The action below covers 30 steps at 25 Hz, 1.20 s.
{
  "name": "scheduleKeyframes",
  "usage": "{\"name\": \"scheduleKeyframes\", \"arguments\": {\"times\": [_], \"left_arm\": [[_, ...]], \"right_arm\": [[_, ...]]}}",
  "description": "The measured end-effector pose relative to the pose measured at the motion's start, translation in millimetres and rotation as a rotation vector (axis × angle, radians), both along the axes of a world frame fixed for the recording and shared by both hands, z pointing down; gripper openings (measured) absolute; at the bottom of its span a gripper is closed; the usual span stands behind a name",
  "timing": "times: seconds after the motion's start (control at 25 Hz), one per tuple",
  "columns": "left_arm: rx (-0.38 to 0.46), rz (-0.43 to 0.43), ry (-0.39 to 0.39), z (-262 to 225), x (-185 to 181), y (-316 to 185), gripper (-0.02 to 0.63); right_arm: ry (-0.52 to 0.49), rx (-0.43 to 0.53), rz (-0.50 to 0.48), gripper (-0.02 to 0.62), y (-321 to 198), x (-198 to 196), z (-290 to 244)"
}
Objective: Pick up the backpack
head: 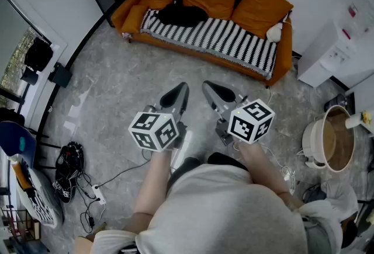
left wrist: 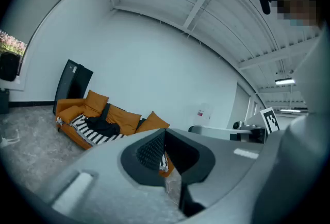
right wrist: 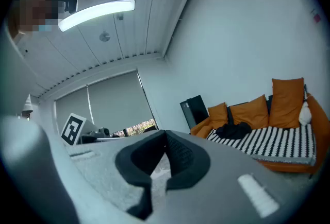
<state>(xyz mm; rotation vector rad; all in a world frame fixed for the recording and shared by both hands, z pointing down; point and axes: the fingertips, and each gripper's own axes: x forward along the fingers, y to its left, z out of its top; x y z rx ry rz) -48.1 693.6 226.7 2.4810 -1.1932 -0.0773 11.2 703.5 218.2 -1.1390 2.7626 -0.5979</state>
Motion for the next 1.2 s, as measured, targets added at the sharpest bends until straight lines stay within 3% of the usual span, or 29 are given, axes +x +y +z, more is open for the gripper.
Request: {"name": "scheduleKeyframes", "arguments": {"times": [0.36, 0.56, 0.68, 0.88, 1.2], "left_arm": [[-0.015, 0.04, -0.044, 2.9, -7.1, 0.0, 0.008], [-0.019, 0.047, -0.009, 7.3, -13.0, 1.3, 0.008], [0.005, 0.068, 0.017, 5.0, -18.9, -0.2, 0.008], [0.008, 0.128, -0.018, 6.5, -29.6, -3.9, 0.008], [-0.068, 0.138, -0.004, 28.9, -43.0, -15.2, 0.008]], "right_arm": [[0.003, 0.001, -0.038, 0.003, -0.8, -10.0, -3.0], [-0.044, 0.012, -0.017, 0.003, -0.8, -17.5, -6.2], [-0.067, 0.019, -0.058, 0.003, 2.6, -29.7, -9.7], [-0.006, 0.076, 0.003, 0.003, 2.2, -40.9, -6.0], [0.073, 0.081, -0.056, 0.003, 7.6, -73.8, 5.3]]}}
